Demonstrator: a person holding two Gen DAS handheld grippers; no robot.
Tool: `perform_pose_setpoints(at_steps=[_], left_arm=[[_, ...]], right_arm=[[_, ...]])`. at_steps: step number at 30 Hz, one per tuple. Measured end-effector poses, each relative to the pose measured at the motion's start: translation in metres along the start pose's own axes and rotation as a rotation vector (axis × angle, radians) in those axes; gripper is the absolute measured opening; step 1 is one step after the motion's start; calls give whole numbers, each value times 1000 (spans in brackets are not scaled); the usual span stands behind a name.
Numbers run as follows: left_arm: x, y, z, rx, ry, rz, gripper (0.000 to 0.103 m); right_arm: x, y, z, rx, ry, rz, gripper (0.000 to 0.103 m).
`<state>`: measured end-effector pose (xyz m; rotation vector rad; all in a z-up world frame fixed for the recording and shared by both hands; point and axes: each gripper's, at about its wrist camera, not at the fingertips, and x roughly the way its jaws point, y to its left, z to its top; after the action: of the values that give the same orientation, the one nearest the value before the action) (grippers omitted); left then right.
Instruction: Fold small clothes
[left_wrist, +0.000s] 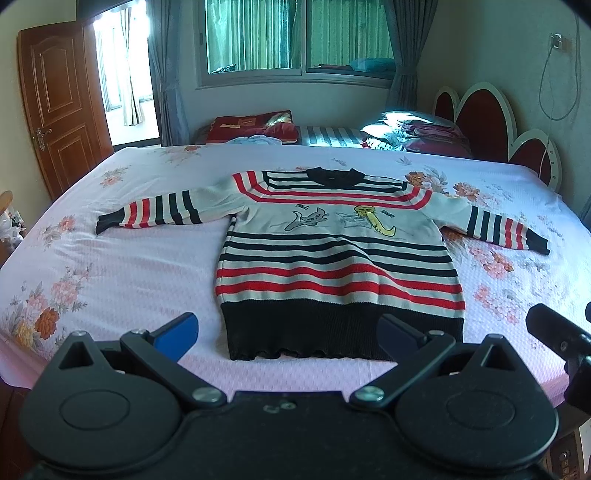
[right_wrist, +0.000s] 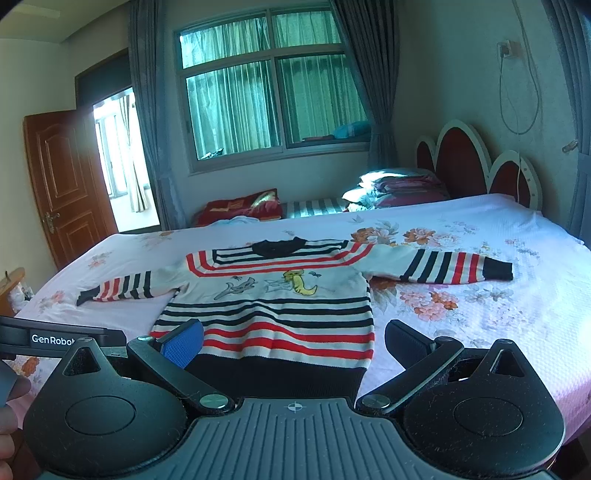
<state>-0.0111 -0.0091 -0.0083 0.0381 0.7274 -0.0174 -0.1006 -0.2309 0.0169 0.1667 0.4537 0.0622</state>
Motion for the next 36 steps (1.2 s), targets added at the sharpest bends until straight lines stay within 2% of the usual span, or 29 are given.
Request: perform_pose_setpoints(at_steps=[36], left_arm=[[3,19,3,-26,3,10,103]], right_arm=[[5,5,-1,-7,7,-4,103]])
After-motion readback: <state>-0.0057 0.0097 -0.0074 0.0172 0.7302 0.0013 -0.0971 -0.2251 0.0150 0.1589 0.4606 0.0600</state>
